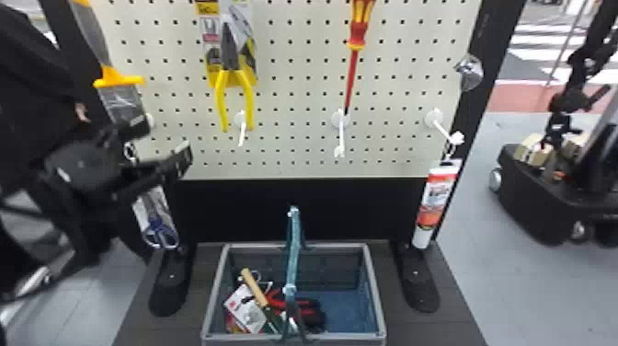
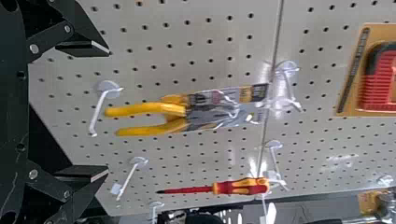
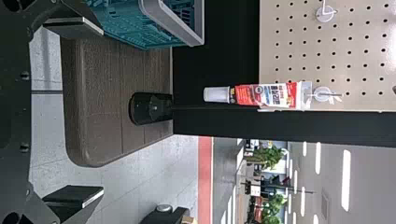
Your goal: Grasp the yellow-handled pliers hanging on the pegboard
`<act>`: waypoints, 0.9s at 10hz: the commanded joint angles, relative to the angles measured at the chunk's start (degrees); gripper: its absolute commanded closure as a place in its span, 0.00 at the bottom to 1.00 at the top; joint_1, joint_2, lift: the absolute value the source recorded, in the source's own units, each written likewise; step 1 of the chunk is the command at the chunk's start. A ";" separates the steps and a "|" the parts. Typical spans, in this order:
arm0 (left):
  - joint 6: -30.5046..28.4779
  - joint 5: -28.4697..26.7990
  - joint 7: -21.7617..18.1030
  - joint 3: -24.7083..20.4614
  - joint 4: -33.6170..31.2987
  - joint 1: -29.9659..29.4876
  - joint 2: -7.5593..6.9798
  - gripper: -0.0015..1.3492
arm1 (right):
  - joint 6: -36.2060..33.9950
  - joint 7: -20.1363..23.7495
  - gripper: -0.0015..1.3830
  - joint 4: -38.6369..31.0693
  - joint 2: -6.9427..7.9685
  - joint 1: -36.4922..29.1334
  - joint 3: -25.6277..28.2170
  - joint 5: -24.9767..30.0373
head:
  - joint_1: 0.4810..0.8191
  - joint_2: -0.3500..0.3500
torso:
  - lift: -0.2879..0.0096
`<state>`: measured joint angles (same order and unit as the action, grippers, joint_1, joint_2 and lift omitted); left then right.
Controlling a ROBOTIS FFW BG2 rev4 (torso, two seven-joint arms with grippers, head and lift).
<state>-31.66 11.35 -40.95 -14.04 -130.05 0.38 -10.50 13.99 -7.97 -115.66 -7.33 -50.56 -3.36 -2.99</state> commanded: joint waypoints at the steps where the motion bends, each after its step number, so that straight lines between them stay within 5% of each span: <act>1: -3.24 2.27 -1.50 -0.29 2.99 6.36 -1.71 0.28 | -0.01 0.14 0.08 0.27 0.48 0.32 0.02 0.18 | 0.20 0.50 | 0.63; 5: -5.43 4.03 -12.22 4.54 21.56 24.94 -7.07 0.28 | -0.28 0.32 0.08 0.41 0.39 0.57 0.02 0.27 | 0.20 0.50 | 0.63; 9: -4.99 10.09 -21.01 9.91 40.12 37.00 -8.48 0.28 | -0.36 0.41 0.08 1.26 0.48 1.18 0.02 0.35 | 0.20 0.50 | 0.63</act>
<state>-36.87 20.88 -61.46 -5.16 -93.10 35.38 -18.66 13.68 -7.55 -114.57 -6.88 -49.45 -3.34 -2.71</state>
